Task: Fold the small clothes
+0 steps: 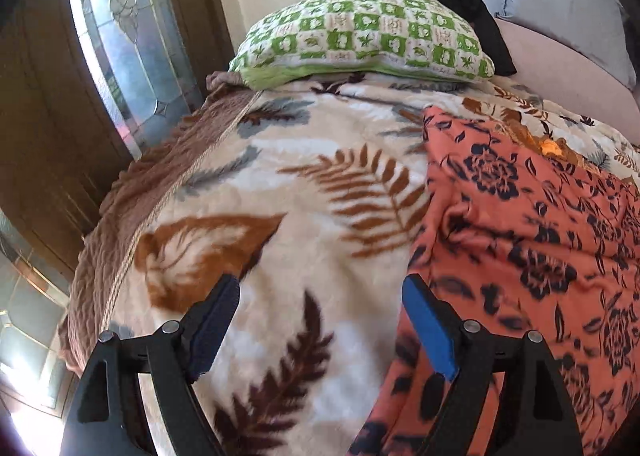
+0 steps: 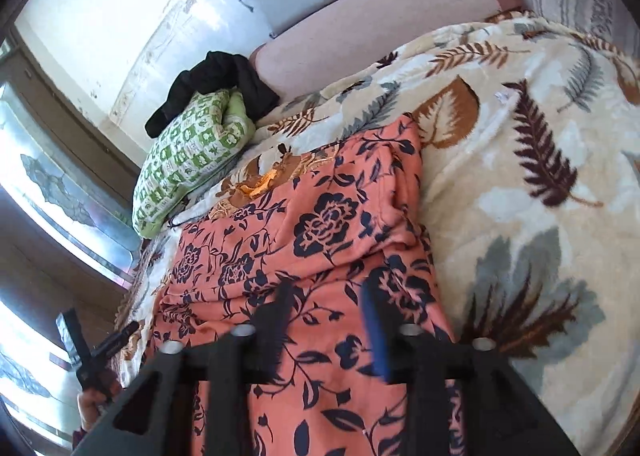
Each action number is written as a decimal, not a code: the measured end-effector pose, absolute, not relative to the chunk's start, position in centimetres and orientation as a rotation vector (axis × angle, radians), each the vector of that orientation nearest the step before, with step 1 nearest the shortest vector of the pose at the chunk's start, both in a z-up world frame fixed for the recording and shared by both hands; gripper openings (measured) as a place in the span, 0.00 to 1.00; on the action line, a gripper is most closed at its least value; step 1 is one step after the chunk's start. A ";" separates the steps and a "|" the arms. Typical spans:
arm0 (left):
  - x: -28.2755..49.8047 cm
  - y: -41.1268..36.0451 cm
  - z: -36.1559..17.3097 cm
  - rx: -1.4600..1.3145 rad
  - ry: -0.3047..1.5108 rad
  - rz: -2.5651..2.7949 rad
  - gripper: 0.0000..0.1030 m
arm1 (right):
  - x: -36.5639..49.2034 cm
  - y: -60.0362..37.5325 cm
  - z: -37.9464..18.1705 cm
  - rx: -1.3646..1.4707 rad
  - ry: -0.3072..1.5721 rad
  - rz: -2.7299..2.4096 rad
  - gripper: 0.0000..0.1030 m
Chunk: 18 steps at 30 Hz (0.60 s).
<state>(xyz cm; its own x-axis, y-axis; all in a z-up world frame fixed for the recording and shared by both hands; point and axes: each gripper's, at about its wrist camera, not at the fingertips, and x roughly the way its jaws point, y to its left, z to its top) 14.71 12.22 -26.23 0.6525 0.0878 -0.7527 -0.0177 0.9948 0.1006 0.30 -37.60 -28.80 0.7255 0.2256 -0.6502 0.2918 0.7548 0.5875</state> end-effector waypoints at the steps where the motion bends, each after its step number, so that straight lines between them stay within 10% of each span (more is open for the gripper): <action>1: 13.5 13.1 -26.6 0.049 0.879 0.038 0.81 | -0.7 -37.5 -28.6 0.728 0.749 -0.054 0.87; 6: 8.8 15.7 -27.5 -0.032 0.917 -0.039 0.80 | -3.2 -38.2 -28.4 0.747 0.774 -0.034 0.87; 10: 7.6 16.0 -27.9 -0.117 0.969 -0.170 0.34 | -4.4 -38.7 -28.8 0.800 0.768 -0.045 0.87; 15: 6.7 15.8 -27.7 -0.141 0.976 -0.221 0.41 | -5.2 -38.3 -28.7 0.797 0.788 -0.049 0.87; 18: 6.8 16.0 -28.0 -0.224 1.011 -0.319 0.66 | -5.8 -38.3 -29.1 0.798 0.816 -0.061 0.87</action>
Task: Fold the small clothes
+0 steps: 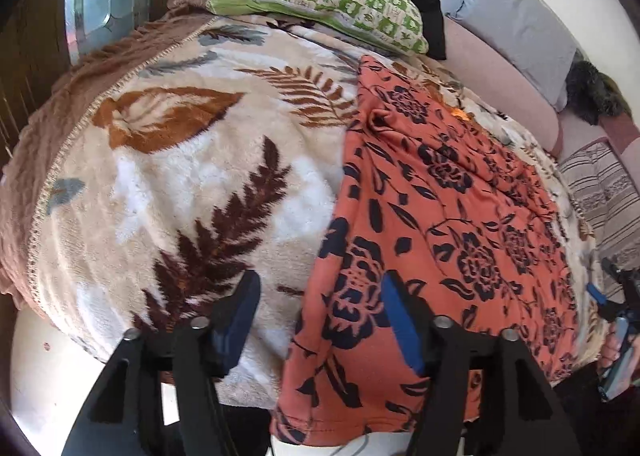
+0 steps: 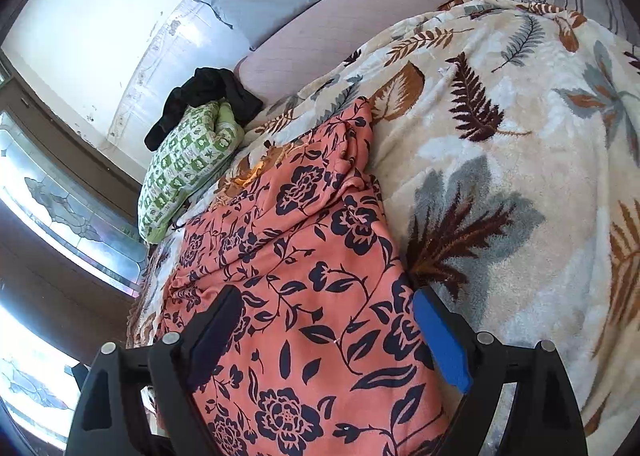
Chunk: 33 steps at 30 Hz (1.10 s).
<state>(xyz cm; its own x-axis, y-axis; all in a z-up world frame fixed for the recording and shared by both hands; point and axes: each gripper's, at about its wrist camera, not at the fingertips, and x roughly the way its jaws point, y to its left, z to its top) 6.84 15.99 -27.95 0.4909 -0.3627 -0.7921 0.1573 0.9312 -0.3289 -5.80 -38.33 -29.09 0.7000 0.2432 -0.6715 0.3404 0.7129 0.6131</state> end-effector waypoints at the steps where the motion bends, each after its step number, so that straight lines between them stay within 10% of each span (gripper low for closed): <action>1: 6.8 15.8 -28.1 -0.243 1.022 -0.348 0.66 | -6.0 -38.4 -29.3 0.802 0.827 -0.068 0.87; 4: 6.6 14.5 -28.7 -0.197 1.056 -0.385 0.66 | -6.6 -38.9 -29.8 0.824 0.847 -0.084 0.87; 7: 6.6 14.1 -29.6 -0.178 1.097 -0.385 0.34 | -7.2 -39.4 -30.4 0.853 0.873 -0.097 0.87; 11: 7.0 15.1 -29.9 -0.262 1.111 -0.413 0.15 | -8.0 -40.3 -31.5 0.896 0.931 -0.129 0.86; 17: 7.3 14.5 -29.9 -0.246 1.127 -0.427 0.40 | -7.8 -40.4 -34.1 0.967 1.040 -0.096 0.74; 19: 7.2 14.1 -29.9 -0.229 1.129 -0.438 0.39 | -7.6 -39.4 -33.8 0.910 1.059 -0.075 0.72; 21: 7.4 14.1 -30.1 -0.243 1.149 -0.463 0.14 | -7.4 -38.2 -34.1 0.929 1.094 0.025 0.53; 27: 7.0 14.0 -29.2 -0.225 1.123 -0.495 0.12 | -7.4 -35.0 -33.5 0.778 1.140 0.117 0.42; 31: 6.9 14.5 -29.7 -0.193 1.174 -0.432 0.55 | -7.3 -35.0 -33.9 0.785 1.156 0.092 0.50; 33: 6.8 14.4 -29.8 -0.190 1.178 -0.451 0.54 | -7.3 -33.9 -33.5 0.728 1.155 0.095 0.56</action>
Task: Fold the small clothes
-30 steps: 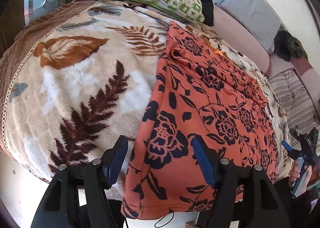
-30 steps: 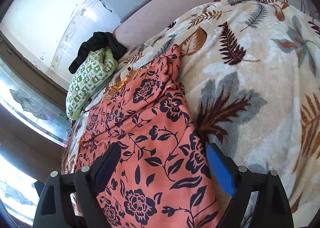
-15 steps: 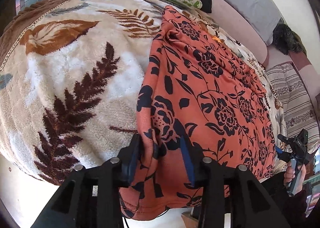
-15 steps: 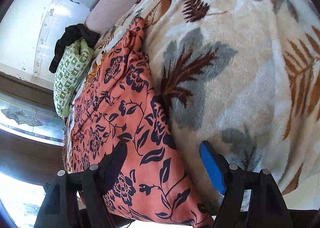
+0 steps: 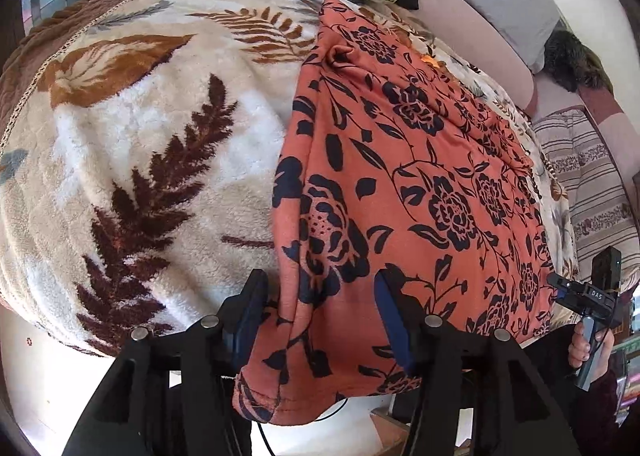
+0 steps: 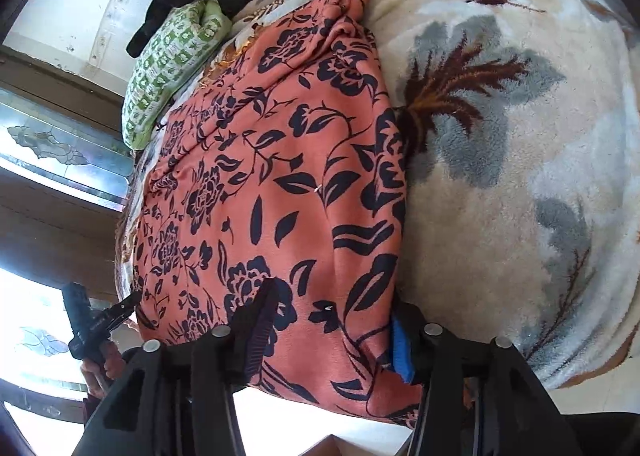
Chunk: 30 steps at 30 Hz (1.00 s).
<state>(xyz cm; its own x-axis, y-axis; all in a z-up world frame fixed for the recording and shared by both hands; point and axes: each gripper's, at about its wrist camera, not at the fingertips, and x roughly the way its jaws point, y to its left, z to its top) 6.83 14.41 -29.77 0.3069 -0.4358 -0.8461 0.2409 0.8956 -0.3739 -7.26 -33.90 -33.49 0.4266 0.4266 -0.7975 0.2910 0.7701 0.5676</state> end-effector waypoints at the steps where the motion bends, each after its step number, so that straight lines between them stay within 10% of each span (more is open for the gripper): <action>1: 6.9 14.3 -29.9 -0.178 1.189 -0.445 0.50 | -7.0 -33.4 -33.4 0.678 1.161 0.093 0.56; 3: 7.1 14.2 -30.2 -0.168 1.207 -0.430 0.18 | -6.7 -32.3 -33.0 0.579 1.174 0.076 0.35; 5: 7.5 14.4 -30.3 -0.208 1.223 -0.462 0.09 | -6.6 -32.1 -32.9 0.556 1.188 0.086 0.12; 20: 22.7 10.9 -17.7 -0.284 1.033 -0.608 0.09 | 4.9 -42.0 -24.9 0.947 0.745 0.097 0.09; 25: 34.9 7.5 -19.5 -0.335 1.015 -0.356 0.42 | 13.5 -47.4 -30.3 1.164 0.752 -0.052 0.20; 28: 35.3 8.3 -22.2 -0.445 1.008 -0.211 0.44 | 13.4 -49.0 -32.9 1.224 0.726 -0.156 0.74; 30: 32.7 8.2 -22.8 -0.465 0.962 -0.189 0.44 | 11.6 -49.5 -33.4 1.219 0.660 -0.155 0.80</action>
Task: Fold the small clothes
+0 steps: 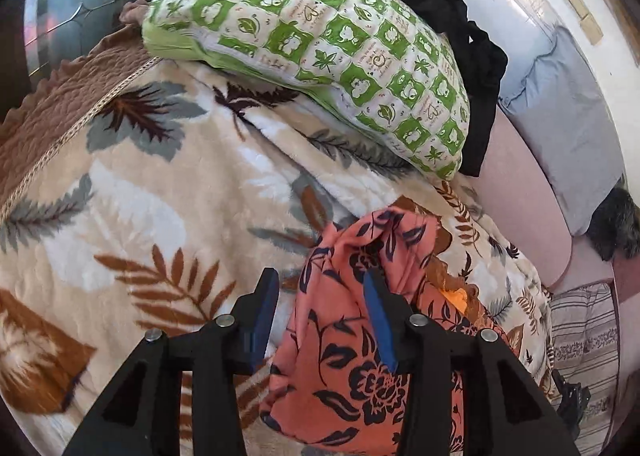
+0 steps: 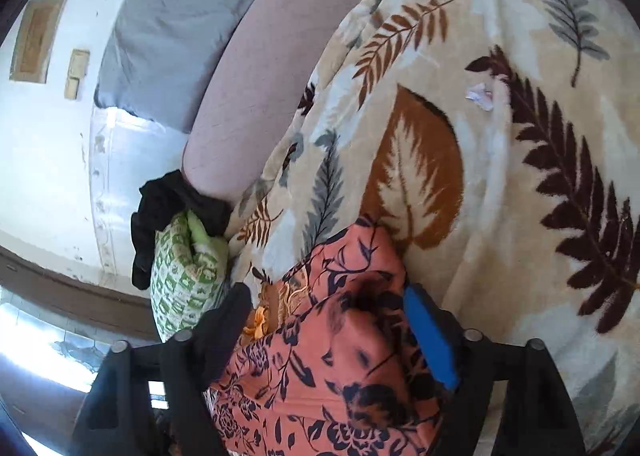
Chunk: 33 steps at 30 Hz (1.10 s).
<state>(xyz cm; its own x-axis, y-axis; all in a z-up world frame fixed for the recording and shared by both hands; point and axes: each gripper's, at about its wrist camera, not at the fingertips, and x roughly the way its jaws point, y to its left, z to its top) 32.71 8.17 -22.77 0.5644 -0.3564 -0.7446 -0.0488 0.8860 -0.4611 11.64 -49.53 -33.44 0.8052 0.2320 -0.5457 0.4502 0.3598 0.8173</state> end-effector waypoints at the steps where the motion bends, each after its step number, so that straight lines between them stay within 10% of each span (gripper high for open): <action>1: 30.9 7.6 -22.7 -0.448 0.927 -0.180 0.44 | 10.6 -49.8 -33.3 1.201 0.630 -0.170 0.80; 16: 25.4 -0.4 -28.2 -0.181 0.993 -0.274 0.52 | 17.9 -33.0 -33.4 0.453 1.128 0.026 0.39; 24: 25.4 -0.9 -28.3 -0.129 1.010 -0.278 0.52 | 27.2 -37.4 -27.0 0.554 0.767 -0.125 0.41; 33: 25.1 0.7 -28.2 -0.201 1.019 -0.311 0.52 | 31.2 -20.6 -31.2 0.326 1.115 0.361 0.41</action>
